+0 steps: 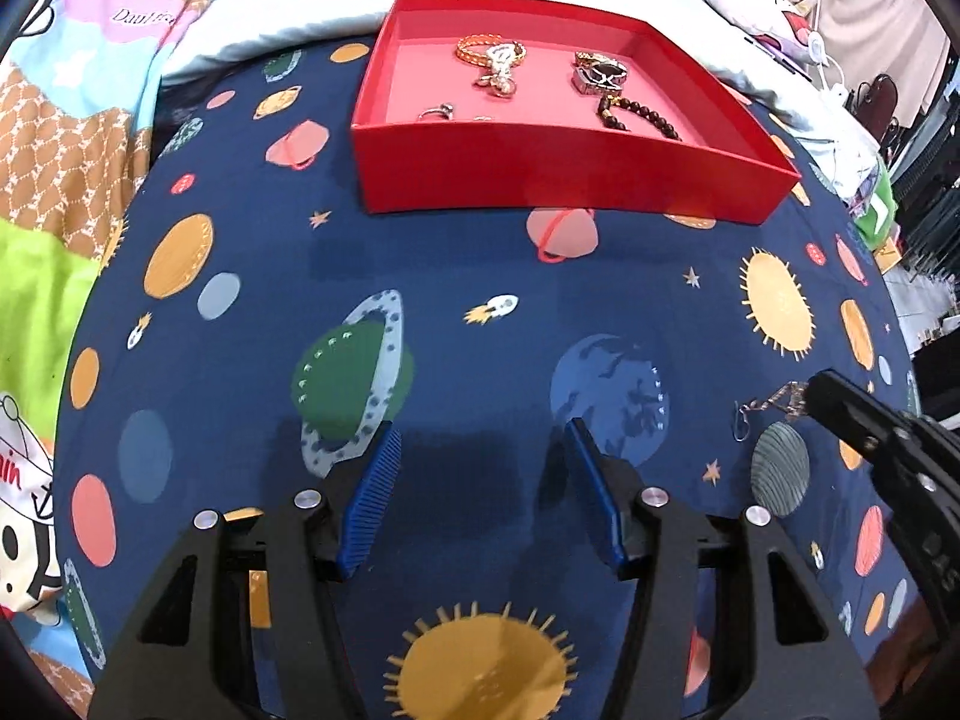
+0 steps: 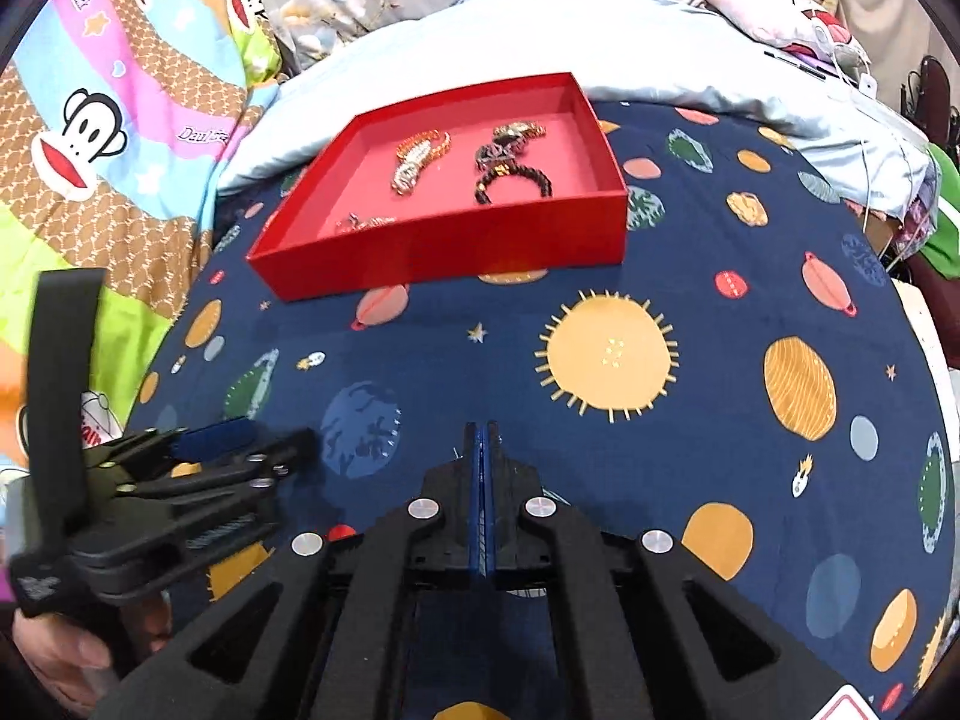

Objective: Organize jewelry
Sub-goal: 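Carry the small silver earring into the red tray and open the right tool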

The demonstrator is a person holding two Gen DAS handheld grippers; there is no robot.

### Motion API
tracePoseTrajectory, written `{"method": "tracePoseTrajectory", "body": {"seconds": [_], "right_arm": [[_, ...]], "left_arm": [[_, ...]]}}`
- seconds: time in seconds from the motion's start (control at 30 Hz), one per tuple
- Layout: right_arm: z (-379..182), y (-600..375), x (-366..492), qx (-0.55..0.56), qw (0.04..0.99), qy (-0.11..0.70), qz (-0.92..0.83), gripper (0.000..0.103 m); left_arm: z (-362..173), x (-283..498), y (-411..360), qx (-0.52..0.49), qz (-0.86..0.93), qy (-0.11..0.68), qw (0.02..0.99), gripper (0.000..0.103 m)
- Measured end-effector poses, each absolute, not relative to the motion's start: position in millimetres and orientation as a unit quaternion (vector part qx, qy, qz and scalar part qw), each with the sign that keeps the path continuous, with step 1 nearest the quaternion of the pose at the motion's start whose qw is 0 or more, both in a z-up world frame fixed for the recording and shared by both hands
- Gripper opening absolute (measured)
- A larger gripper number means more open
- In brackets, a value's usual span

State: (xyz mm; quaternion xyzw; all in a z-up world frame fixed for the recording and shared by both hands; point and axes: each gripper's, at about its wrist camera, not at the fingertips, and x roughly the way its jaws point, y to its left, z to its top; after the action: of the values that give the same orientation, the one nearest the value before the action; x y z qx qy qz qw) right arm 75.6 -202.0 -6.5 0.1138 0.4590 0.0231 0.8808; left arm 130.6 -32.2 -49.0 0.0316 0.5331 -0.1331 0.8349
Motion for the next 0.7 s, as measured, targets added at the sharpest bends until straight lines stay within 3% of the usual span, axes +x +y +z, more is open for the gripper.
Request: {"method": "tracePoseTrajectory", "body": {"seconds": [0.1, 0.23, 0.33, 0.4, 0.7], "right_arm": [[-2.7, -200.3, 75.9, 0.116, 0.882, 0.456, 0.028, 0.000], [0.5, -199.3, 76.4, 0.118, 0.883, 0.453, 0.031, 0.000], [2.8, -201.3, 77.3, 0.120, 0.884, 0.451, 0.030, 0.000], [4.9, -202.3, 77.5, 0.122, 0.885, 0.449, 0.031, 0.000], [29.0, -204.4, 85.3, 0.118, 0.897, 0.424, 0.038, 0.000]], "left_arm": [[-48.7, 133.7, -40.2, 0.037, -0.138, 0.529, 0.836, 0.049], [-47.5, 135.9, -49.8, 0.045, -0.155, 0.527, 0.834, 0.018], [-47.2, 136.2, -55.7, 0.049, -0.165, 0.527, 0.832, 0.004], [-46.8, 135.7, -57.4, 0.048, -0.172, 0.529, 0.830, 0.000], [-20.4, 136.2, -57.8, 0.044, -0.185, 0.501, 0.844, 0.000]]}}
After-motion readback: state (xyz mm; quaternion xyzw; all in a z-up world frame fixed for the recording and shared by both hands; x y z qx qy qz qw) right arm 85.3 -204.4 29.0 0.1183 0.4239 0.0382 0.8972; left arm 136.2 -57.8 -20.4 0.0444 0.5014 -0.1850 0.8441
